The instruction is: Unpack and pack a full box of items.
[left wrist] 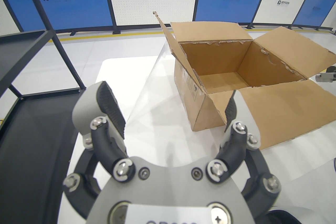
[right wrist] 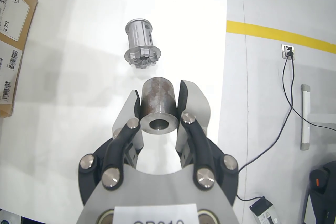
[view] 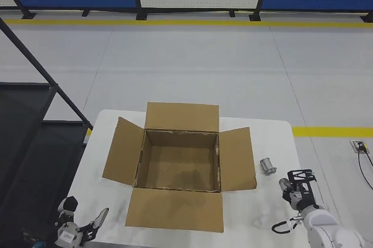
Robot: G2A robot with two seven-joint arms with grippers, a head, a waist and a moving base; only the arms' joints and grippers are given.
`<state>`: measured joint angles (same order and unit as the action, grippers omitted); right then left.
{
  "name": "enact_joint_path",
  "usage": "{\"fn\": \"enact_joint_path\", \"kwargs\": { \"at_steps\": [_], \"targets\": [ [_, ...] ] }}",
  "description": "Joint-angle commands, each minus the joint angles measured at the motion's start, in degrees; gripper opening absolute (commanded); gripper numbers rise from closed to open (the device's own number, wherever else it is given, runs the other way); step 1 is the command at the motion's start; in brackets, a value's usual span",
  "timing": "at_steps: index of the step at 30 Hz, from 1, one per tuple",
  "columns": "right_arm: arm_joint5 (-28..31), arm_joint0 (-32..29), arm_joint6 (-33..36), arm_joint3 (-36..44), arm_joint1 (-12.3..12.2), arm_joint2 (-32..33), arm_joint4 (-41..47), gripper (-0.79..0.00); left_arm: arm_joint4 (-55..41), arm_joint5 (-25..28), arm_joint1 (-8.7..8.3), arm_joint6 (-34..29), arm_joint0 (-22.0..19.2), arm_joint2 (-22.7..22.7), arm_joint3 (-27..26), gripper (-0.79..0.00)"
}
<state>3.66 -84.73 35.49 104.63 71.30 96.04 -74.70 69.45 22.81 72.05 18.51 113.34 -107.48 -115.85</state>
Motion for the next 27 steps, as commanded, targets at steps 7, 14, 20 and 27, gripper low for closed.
{"fn": "enact_joint_path", "kwargs": {
  "at_steps": [7, 14, 20, 27],
  "targets": [
    [-0.2, 0.2, 1.7, 0.2, -0.1, -0.6, -1.8, -0.785, 0.0, 0.0, 0.0, 0.0, 0.0, 0.0, 0.0, 0.0],
    [0.3, 7.0, 19.2, 0.2, -0.4, -3.2, -4.8, -0.785, 0.0, 0.0, 0.0, 0.0, 0.0, 0.0, 0.0, 0.0],
    [4.6, 14.8, 33.2, -2.8, -0.7, -5.8, -4.6, -0.785, 0.0, 0.0, 0.0, 0.0, 0.0, 0.0, 0.0, 0.0],
    [4.9, 22.4, 38.8, -10.9, -0.7, -7.6, -2.6, -0.785, 0.0, 0.0, 0.0, 0.0, 0.0, 0.0, 0.0, 0.0]
  ]
}}
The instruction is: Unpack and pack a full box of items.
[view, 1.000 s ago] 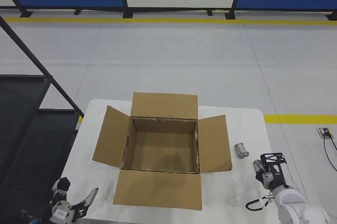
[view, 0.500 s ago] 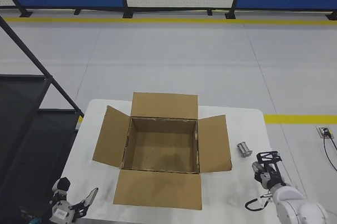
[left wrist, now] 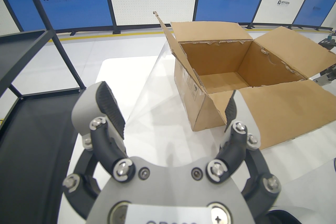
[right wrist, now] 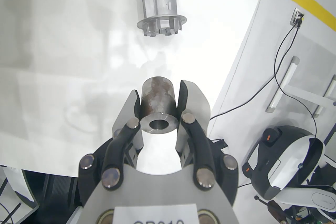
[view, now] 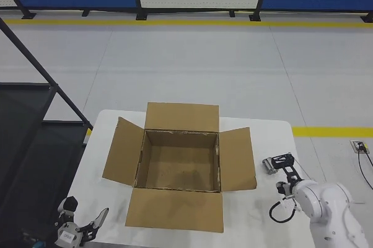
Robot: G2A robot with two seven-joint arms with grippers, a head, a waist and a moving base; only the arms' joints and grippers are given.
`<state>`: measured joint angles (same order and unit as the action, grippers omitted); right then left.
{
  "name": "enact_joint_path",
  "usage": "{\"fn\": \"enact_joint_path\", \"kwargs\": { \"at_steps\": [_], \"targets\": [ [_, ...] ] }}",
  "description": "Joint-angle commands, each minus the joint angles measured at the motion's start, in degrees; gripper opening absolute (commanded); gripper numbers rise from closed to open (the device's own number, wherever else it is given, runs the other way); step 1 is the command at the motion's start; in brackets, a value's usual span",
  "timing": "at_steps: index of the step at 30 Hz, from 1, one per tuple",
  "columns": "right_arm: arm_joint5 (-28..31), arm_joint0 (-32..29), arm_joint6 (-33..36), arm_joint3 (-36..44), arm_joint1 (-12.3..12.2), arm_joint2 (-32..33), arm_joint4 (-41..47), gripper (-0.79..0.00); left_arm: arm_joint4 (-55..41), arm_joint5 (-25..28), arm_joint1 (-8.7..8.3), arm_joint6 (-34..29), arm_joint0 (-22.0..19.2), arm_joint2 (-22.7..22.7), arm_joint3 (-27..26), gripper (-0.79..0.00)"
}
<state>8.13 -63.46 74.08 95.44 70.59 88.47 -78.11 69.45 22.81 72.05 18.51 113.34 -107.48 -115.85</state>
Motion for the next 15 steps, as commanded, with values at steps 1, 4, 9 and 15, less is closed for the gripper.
{"fn": "enact_joint_path", "kwargs": {
  "at_steps": [1, 4, 9, 15],
  "targets": [
    [0.9, 1.9, 0.7, -3.2, -0.1, -0.1, 1.4, -0.785, 0.0, 0.0, 0.0, 0.0, 0.0, 0.0, 0.0, 0.0],
    [1.7, 4.1, 0.8, -6.9, -0.1, -0.3, 2.6, -0.785, 0.0, 0.0, 0.0, 0.0, 0.0, 0.0, 0.0, 0.0],
    [1.8, 7.2, 1.1, -12.3, -0.2, -1.5, 3.3, -0.785, 0.0, 0.0, 0.0, 0.0, 0.0, 0.0, 0.0, 0.0],
    [2.5, 9.4, 1.9, -14.9, -0.3, -2.7, 3.8, -0.785, 0.0, 0.0, 0.0, 0.0, 0.0, 0.0, 0.0, 0.0]
  ]
}}
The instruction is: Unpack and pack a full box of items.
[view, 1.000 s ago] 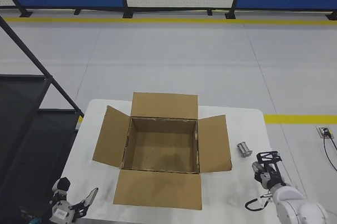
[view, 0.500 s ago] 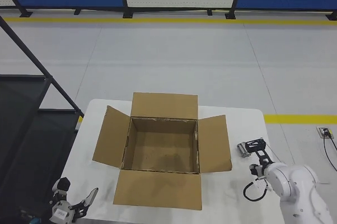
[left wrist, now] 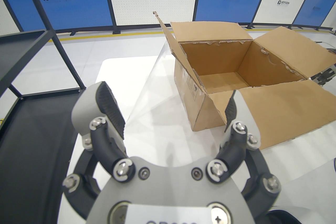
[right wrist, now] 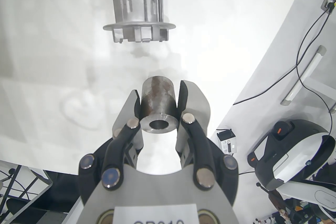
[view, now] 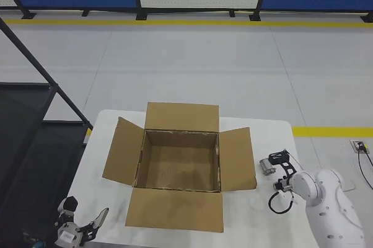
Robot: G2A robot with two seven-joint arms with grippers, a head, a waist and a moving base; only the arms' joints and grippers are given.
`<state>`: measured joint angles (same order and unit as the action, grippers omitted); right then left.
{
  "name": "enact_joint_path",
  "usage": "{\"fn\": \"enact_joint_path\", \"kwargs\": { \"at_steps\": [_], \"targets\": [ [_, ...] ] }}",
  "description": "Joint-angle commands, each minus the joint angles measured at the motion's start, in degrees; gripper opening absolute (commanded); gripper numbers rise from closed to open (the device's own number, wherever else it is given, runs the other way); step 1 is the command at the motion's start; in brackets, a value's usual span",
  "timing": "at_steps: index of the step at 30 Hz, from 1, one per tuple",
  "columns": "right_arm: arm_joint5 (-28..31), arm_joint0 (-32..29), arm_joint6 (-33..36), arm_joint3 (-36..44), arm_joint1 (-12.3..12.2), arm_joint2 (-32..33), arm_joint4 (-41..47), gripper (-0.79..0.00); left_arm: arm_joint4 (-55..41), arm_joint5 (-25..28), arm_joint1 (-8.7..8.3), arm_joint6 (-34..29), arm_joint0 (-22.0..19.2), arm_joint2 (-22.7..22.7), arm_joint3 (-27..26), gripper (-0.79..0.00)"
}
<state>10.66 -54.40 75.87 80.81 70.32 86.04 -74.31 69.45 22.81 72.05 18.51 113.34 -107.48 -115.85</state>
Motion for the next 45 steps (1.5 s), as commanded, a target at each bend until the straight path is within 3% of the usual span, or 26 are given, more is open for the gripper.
{"fn": "enact_joint_path", "kwargs": {
  "at_steps": [1, 3, 4, 7, 18, 23, 24, 26, 27, 28, 34, 43, 44, 45],
  "targets": [
    [0.0, 0.5, 0.3, -0.4, 0.0, -0.4, 0.0, -0.785, 0.0, 0.0, 0.0, 0.0, 0.0, 0.0, 0.0, 0.0],
    [-0.2, 1.1, 1.0, -0.9, -0.1, -1.0, -0.3, -0.785, 0.0, 0.0, 0.0, 0.0, 0.0, 0.0, 0.0, 0.0],
    [-0.3, 1.3, 1.1, -1.0, -0.1, -1.3, -0.3, -0.668, 0.0, 0.0, 0.0, 0.0, 0.0, 0.0, 0.0, 0.0],
    [-0.3, 1.9, 1.3, -1.4, -0.1, -2.0, -0.3, -0.523, 0.0, 0.0, 0.0, 0.0, 0.0, 0.0, 0.0, 0.0],
    [-0.8, 3.4, 0.7, -3.3, -0.3, -3.0, 0.6, -0.323, 0.0, 0.0, 0.0, 0.0, 0.0, 0.0, 0.0, 0.0],
    [-0.9, -1.4, -2.8, 3.6, -1.1, 1.5, 3.0, -0.277, 0.0, 0.0, 0.0, 0.0, 0.0, 0.0, 0.0, 0.0],
    [-0.7, -2.7, -3.3, 5.4, -1.3, 2.4, 3.6, -0.277, 0.0, 0.0, 0.0, 0.0, 0.0, 0.0, 0.0, 0.0],
    [-0.9, -7.6, -4.9, 12.0, -1.7, 5.9, 5.0, -0.505, 0.0, 0.0, 0.0, 0.0, 0.0, 0.0, 0.0, 0.0],
    [-1.0, -9.1, -5.4, 14.0, -1.8, 6.8, 5.4, -0.696, 0.0, 0.0, 0.0, 0.0, 0.0, 0.0, 0.0, 0.0],
    [-1.4, -12.0, -6.7, 17.6, -2.0, 8.5, 6.1, -0.785, 0.0, 0.0, 0.0, 0.0, 0.0, 0.0, 0.0, 0.0],
    [0.0, -22.8, -15.2, 29.4, -2.3, 13.2, 9.1, -0.785, 0.0, 0.0, 0.0, 0.0, 0.0, 0.0, 0.0, 0.0],
    [-1.5, -27.9, -22.5, 34.1, -2.2, 12.1, 6.9, -0.785, 0.0, 0.0, 0.0, 0.0, 0.0, 0.0, 0.0, 0.0],
    [-1.5, -27.9, -22.5, 34.1, -2.2, 12.1, 6.9, -0.545, 0.0, 0.0, 0.0, 0.0, 0.0, 0.0, 0.0, 0.0],
    [-1.5, -27.9, -22.5, 34.1, -2.2, 12.1, 6.9, -0.437, 0.0, 0.0, 0.0, 0.0, 0.0, 0.0, 0.0, 0.0]
  ]
}}
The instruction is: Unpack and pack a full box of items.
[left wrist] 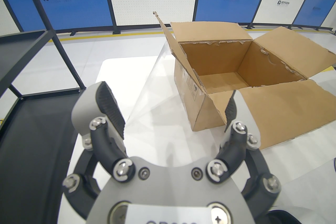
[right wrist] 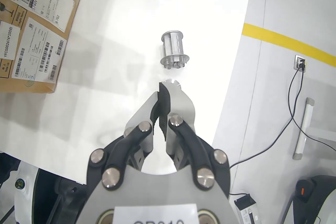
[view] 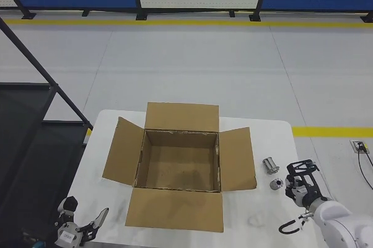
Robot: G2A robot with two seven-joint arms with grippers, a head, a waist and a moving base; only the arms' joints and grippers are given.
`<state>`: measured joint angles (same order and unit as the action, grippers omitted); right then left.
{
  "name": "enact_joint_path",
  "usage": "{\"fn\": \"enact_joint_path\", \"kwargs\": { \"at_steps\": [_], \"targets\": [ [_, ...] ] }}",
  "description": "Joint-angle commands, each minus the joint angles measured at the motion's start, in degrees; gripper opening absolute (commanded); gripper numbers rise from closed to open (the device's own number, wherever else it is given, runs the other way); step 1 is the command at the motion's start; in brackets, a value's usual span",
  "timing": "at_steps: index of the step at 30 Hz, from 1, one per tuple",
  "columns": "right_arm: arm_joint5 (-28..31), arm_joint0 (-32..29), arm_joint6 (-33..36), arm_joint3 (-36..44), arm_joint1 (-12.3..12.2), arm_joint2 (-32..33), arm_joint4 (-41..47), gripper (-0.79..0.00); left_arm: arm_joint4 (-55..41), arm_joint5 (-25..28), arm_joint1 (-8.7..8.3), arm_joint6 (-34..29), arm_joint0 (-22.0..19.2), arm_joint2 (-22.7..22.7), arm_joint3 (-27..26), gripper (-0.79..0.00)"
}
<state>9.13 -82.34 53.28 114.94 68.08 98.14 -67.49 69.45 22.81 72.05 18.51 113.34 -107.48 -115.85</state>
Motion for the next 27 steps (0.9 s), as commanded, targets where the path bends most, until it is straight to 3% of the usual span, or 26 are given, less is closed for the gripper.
{"fn": "enact_joint_path", "kwargs": {
  "at_steps": [1, 5, 6, 8, 12, 20, 27],
  "targets": [
    [0.0, 0.0, 0.1, 0.0, 0.0, 0.0, 0.1, -0.437, 0.0, 0.0, 0.0, 0.0, 0.0, 0.0, 0.0, 0.0],
    [0.0, 0.0, 0.1, 0.0, 0.0, 0.0, 0.1, -0.437, 0.0, 0.0, 0.0, 0.0, 0.0, 0.0, 0.0, 0.0],
    [-0.7, 0.1, -0.4, -0.4, 0.0, 0.2, 0.4, 0.0, -0.1, -0.3, 0.01, -0.2, -0.1, 0.0, 0.1, 0.0],
    [-3.6, 0.4, -2.5, -1.9, 0.2, 0.0, 1.6, 0.0, -0.8, -1.4, 0.06, -1.3, -0.8, 0.2, 0.1, 0.0],
    [0.1, 1.3, -3.9, -2.3, 0.2, -0.3, 7.6, 0.0, -1.2, -2.4, 0.09, -2.3, -1.4, 0.1, -0.1, 0.0],
    [17.8, 4.3, -0.6, -10.1, -0.8, 4.7, 35.7, 0.0, 3.0, 0.0, -0.21, -0.7, -1.2, -0.9, 1.3, 0.0],
    [19.0, 4.5, -0.1, -10.7, -1.0, 5.3, 36.0, 0.0, 5.7, 1.7, -0.41, 0.4, -0.5, -1.3, 4.2, 0.0]
  ]
}}
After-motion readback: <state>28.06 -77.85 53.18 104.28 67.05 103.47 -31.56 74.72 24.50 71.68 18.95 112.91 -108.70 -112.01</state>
